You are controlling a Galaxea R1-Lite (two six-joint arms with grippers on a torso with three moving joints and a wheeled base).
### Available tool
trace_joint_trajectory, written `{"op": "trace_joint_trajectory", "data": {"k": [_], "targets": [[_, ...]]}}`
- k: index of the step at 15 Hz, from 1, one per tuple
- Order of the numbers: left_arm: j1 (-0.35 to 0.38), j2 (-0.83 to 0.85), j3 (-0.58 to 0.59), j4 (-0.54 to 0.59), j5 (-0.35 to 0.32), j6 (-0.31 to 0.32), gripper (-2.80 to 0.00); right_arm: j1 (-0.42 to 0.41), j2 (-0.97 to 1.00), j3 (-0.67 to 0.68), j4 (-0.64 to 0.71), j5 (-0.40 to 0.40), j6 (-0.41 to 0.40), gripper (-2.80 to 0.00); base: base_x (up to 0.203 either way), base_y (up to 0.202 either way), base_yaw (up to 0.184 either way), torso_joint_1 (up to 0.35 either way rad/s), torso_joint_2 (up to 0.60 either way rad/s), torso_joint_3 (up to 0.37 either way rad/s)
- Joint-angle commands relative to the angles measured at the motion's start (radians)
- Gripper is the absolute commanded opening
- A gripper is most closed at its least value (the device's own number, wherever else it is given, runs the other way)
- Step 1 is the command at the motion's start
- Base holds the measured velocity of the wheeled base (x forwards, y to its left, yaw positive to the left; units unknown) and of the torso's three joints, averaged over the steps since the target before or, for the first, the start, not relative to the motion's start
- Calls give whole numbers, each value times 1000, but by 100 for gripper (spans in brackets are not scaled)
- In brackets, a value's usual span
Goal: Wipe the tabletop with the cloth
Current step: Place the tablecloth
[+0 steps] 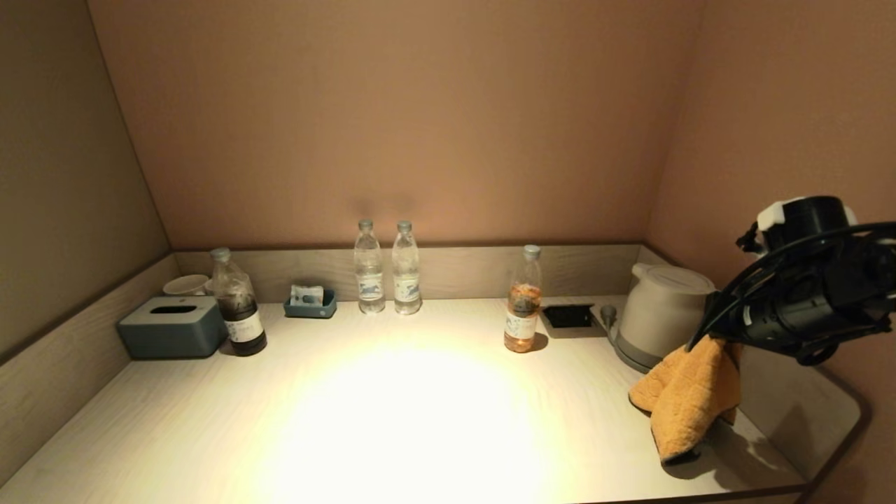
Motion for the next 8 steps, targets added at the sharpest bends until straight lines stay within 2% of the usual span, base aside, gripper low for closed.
{"op": "trace_joint_trajectory", "data": {"k": [1, 8], "targets": [[0, 0, 0, -1, 0, -1, -280, -10, 44, 29, -36, -6, 2, -280, 0, 0, 0, 0, 0, 0], [0, 0, 0, -1, 0, -1, -280, -52, 219, 18, -96, -25, 12, -280, 0, 0, 0, 0, 0, 0]]}}
